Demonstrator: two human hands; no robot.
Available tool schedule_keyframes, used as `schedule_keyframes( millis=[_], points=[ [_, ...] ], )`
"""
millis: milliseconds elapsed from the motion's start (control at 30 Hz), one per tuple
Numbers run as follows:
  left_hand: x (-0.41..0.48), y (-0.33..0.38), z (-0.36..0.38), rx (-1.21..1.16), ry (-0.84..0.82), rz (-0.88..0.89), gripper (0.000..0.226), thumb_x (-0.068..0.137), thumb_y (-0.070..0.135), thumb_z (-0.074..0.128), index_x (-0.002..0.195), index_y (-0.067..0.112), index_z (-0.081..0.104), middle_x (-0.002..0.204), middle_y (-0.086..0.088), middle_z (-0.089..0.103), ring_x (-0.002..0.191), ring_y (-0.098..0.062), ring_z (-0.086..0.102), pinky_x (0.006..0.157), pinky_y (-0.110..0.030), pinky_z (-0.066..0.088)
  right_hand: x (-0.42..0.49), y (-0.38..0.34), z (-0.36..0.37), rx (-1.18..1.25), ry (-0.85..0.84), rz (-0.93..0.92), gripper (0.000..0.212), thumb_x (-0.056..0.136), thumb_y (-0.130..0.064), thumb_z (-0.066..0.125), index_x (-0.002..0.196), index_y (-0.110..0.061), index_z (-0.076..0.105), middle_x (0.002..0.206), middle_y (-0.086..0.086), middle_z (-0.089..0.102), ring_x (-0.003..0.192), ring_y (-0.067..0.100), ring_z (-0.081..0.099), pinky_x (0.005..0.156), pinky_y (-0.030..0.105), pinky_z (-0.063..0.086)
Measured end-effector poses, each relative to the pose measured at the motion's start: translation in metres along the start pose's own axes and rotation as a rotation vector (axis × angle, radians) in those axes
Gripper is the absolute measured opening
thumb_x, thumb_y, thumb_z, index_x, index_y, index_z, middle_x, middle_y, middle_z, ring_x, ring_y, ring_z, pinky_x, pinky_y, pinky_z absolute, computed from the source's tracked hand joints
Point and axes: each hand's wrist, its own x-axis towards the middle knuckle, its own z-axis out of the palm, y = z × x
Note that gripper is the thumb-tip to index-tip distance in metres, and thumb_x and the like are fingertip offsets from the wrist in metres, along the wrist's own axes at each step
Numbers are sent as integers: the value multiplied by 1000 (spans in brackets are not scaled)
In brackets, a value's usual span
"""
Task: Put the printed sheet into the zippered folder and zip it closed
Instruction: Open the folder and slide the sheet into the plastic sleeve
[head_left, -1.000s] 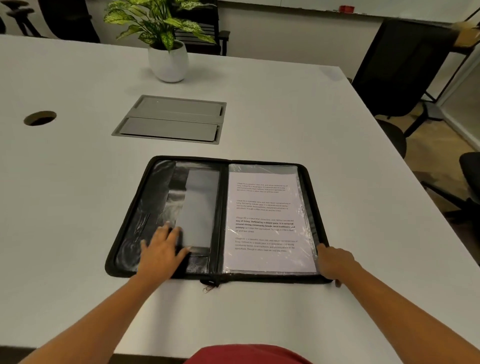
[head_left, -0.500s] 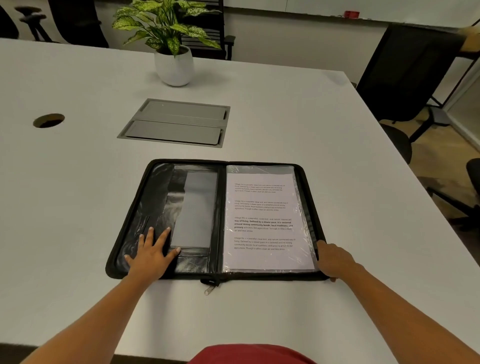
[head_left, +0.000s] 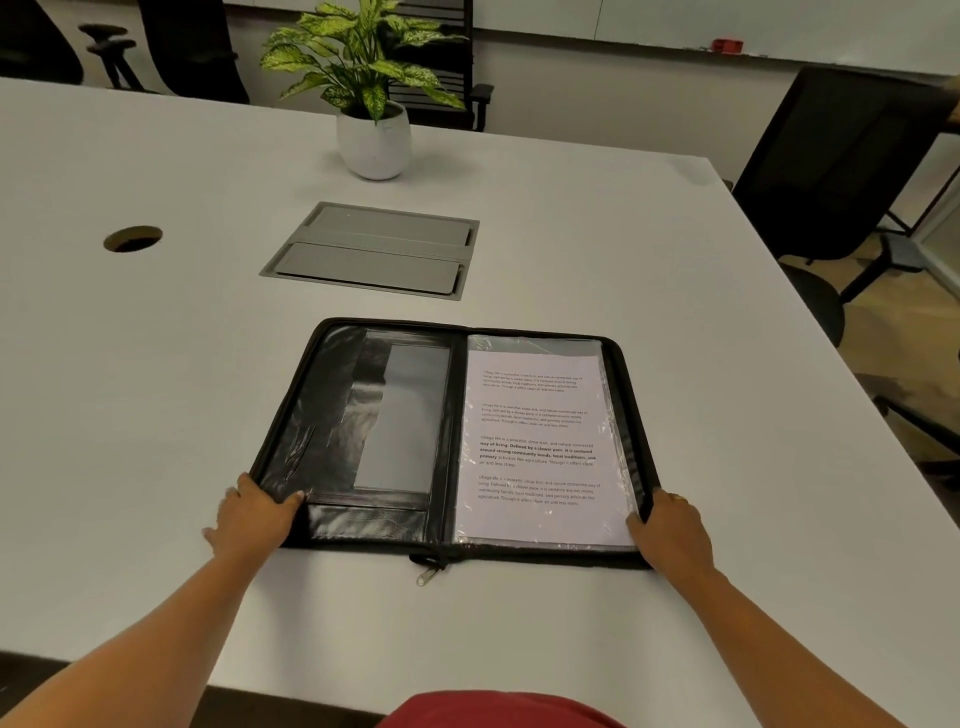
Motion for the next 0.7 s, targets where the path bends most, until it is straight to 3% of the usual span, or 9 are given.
schedule_keyframes(
  millis=[67,167,367,533,700],
  points=[
    [1,1,-2,-51,-21,32,69,84,34,65,132,-4,34,126,-30,49,117,-47,47,98,-53,40,-1,-2,1,9,0,10,40,91,-24,49,123,0,46,116,19,57,110,32,51,87,36,45],
    [1,4,-9,-103,-45,27,70,83,34,67,132,-4,35,125,-30,50,115,-46,48,97,-50,42,-2,-6,4,22,7,27,36,91,-17,46,122,2,46,117,20,58,109,33,52,88,37,45],
    [4,8,-20,-349,-10,-83,80,84,40,64,142,-1,28,142,-26,38,129,-43,37,107,-50,35,-4,-9,7,48,12,52,31,91,-12,42,117,4,47,116,22,56,108,35,50,90,37,43],
    [0,13,-37,-483,206,-122,62,86,37,62,132,0,44,133,-26,49,126,-41,42,106,-48,34,-2,-7,7,41,10,48,26,92,-11,43,112,4,50,115,23,57,108,36,50,90,37,42],
    [-6,23,-69,-666,323,-114,35,87,25,57,113,2,63,116,-21,63,110,-38,56,96,-44,45,0,-8,6,11,-1,51,23,92,-14,43,105,3,53,110,22,59,104,35,51,86,37,43]
  ],
)
